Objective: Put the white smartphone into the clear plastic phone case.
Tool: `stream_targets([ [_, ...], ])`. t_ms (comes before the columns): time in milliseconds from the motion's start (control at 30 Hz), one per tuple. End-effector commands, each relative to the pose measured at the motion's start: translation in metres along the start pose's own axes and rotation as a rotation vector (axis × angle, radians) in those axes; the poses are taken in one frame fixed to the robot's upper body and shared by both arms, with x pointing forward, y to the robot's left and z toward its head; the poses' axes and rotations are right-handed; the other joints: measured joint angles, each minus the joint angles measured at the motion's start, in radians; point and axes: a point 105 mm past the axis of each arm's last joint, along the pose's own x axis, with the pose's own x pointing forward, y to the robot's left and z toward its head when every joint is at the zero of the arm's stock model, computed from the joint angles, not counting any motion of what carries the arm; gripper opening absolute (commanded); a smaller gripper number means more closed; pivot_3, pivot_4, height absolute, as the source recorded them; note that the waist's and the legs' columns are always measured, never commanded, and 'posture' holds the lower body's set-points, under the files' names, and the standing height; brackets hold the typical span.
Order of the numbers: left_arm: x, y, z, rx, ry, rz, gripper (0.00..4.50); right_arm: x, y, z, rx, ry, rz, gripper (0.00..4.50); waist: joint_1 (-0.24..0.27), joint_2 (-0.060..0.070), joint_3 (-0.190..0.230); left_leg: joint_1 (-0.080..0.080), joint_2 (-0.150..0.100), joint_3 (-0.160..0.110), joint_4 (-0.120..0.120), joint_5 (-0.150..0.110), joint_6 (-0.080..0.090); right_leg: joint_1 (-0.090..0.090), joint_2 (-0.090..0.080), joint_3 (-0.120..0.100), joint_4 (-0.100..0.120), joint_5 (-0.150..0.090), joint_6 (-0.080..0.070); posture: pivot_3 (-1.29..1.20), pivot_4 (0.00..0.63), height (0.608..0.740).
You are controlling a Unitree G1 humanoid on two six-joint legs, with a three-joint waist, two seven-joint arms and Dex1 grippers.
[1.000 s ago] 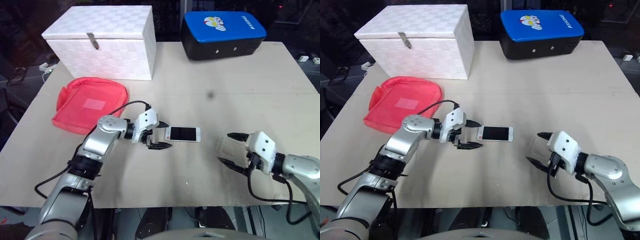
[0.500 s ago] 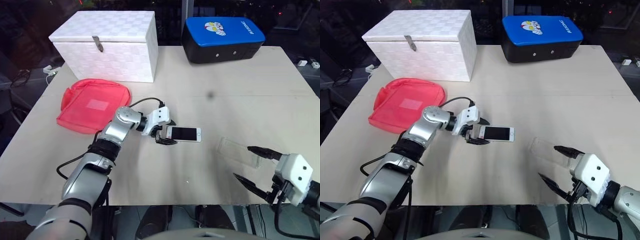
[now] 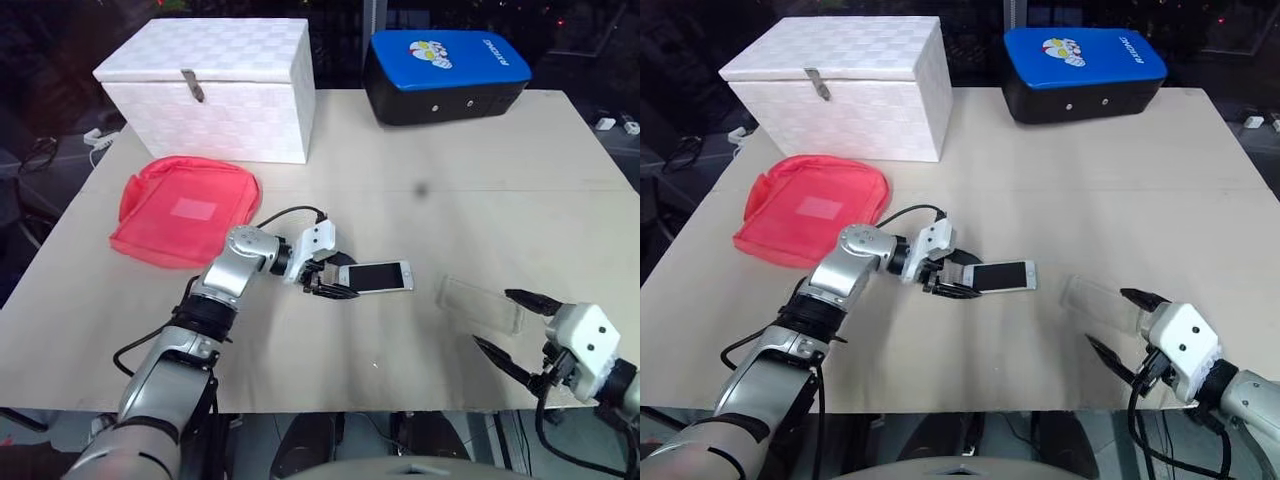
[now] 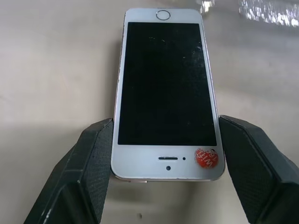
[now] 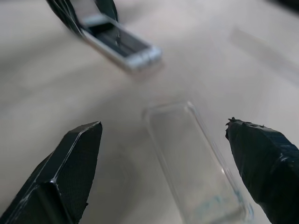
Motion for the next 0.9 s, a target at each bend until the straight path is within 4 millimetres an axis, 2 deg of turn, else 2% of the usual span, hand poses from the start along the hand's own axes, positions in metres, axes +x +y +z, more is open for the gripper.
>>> stream_targets([
  [33,0.007,0.002,0.034,0.052,-0.062,-0.002,2.85,0.008,0.0,-0.023,0.009,0.1,0.012,4.5,-0.001,0.0,0.0,0.0,0.0,0.0,0.0,0.0,0.0,0.0,0.0,0.0,0.0,0.0,0.0,0.0,0.15,0.74],
  [167,0.017,0.013,0.051,0.082,-0.065,0.03,2.85,0.034,0.004,-0.035,0.046,0.114,0.069,4.5,-0.011,-0.001,0.001,0.0,0.0,0.001,0.0,0.002,-0.003,0.0,0.0,0.001,0.0,0.0,0.0,0.0,0.15,0.74],
  [200,0.017,0.014,0.053,0.083,-0.067,0.036,2.85,0.038,0.003,-0.037,0.046,0.121,0.068,3.97,-0.019,-0.001,0.001,0.001,0.0,0.001,0.0,0.002,-0.003,0.0,0.0,0.001,0.0,0.0,0.0,0.0,0.15,0.74],
  [333,0.013,0.016,0.057,0.09,-0.072,0.048,2.85,0.052,-0.003,-0.054,0.047,0.181,0.074,2.32,-0.035,-0.001,0.001,0.001,0.0,0.001,-0.001,0.002,-0.003,0.0,0.001,0.002,0.001,0.0,0.0,0.0,0.15,0.74],
  [433,0.011,0.016,0.06,0.087,-0.079,0.059,2.85,0.053,-0.004,-0.063,0.017,0.22,0.108,0.92,-0.037,-0.005,-0.001,0.002,0.001,0.001,0.0,0.002,-0.003,0.001,0.001,0.002,0.001,0.0,0.0,0.0,0.15,0.74],
  [467,0.008,0.017,0.06,0.082,-0.082,0.069,2.85,0.054,-0.002,-0.06,0.002,0.214,0.135,0.4,-0.036,-0.006,-0.001,0.003,0.001,0.001,0.0,0.002,-0.003,0.002,0.001,0.002,0.001,0.0,0.0,0.0,0.15,0.74],
  [500,0.007,0.017,0.06,0.078,-0.083,0.077,2.85,0.055,-0.001,-0.058,-0.009,0.208,0.153,0.17,-0.034,-0.006,-0.001,0.004,0.001,0.001,0.001,0.002,-0.003,0.002,0.001,0.002,0.001,0.0,0.001,0.0,0.15,0.74],
  [567,0.003,0.018,0.062,0.067,-0.093,0.096,2.85,0.061,0.006,-0.043,-0.028,0.167,0.215,0.08,-0.032,-0.007,-0.001,0.004,0.0,0.001,0.002,-0.001,0.001,0.003,0.001,0.002,0.001,0.001,0.001,0.0,0.15,0.74],
  [667,-0.002,0.019,0.064,0.067,-0.101,0.113,2.85,0.078,0.024,-0.01,-0.033,0.061,0.307,0.08,-0.042,-0.009,-0.001,0.004,0.001,0.001,0.002,0.0,0.0,0.002,0.002,0.002,0.001,0.001,0.001,0.0,0.15,0.74],
  [800,-0.007,0.02,0.068,0.065,-0.105,0.12,2.85,0.117,0.056,0.031,-0.073,-0.038,0.442,0.08,-0.061,-0.007,0.0,0.003,0.002,0.001,0.001,0.002,-0.004,0.0,0.003,0.003,0.003,0.001,0.0,0.0,0.15,0.74],
  [900,-0.006,0.021,0.069,0.072,-0.1,0.118,2.85,0.143,0.08,0.047,-0.11,-0.047,0.536,0.08,-0.055,-0.005,0.001,-0.001,0.002,0.0,0.0,0.003,-0.005,-0.006,0.003,0.003,0.004,0.001,0.0,0.0,0.15,0.74],
])
